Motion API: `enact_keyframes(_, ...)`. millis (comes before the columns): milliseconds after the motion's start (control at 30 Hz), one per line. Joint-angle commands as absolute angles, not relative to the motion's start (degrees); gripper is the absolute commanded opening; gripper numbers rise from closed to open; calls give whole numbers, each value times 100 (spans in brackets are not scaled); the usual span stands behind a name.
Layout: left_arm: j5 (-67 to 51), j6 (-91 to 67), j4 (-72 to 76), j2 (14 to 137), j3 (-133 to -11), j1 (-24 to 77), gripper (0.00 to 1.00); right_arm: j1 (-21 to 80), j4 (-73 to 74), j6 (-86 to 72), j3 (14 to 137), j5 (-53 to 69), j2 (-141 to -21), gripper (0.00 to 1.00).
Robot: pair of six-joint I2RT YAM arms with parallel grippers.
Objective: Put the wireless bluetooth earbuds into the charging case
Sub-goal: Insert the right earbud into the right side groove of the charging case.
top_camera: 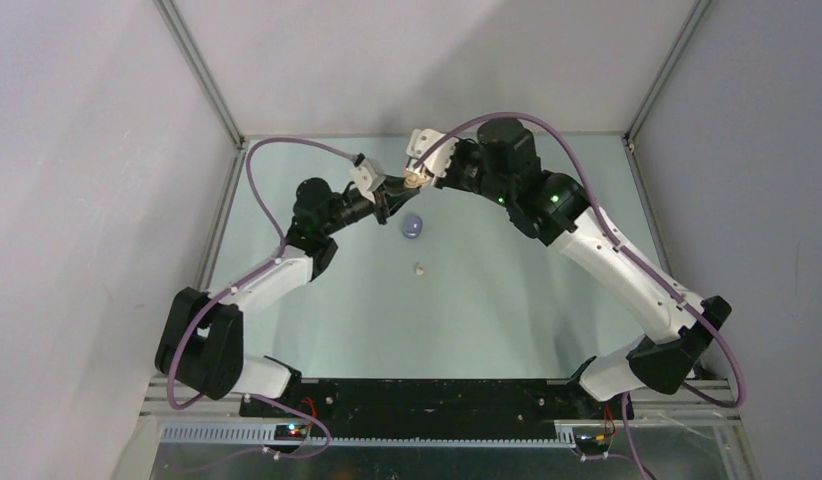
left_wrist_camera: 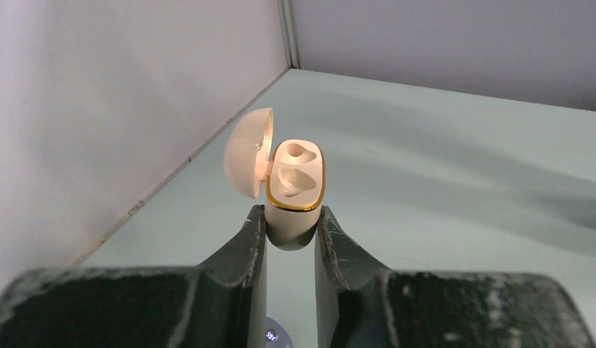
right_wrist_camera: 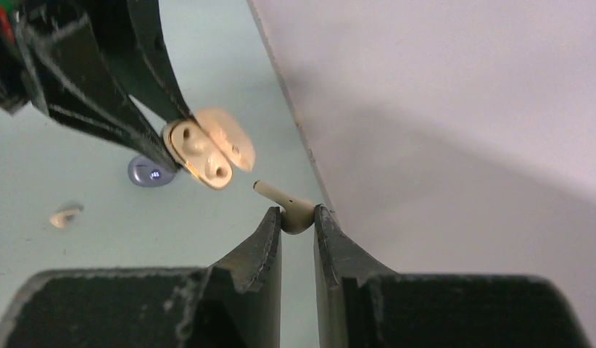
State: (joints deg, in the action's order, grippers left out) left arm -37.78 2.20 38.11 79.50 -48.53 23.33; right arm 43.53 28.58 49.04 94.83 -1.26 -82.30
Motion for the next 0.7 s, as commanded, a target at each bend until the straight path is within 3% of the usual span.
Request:
enact_keyframes(0,-3540,758,4685,7882,-4612,2509,0,4663,3530,4626,10064,-836,-8600,0)
enact_keyframes(667,-2798,-48,4816,7589,-4230,2873,0,5283,3842,4977,10733,-2076,-9325,0)
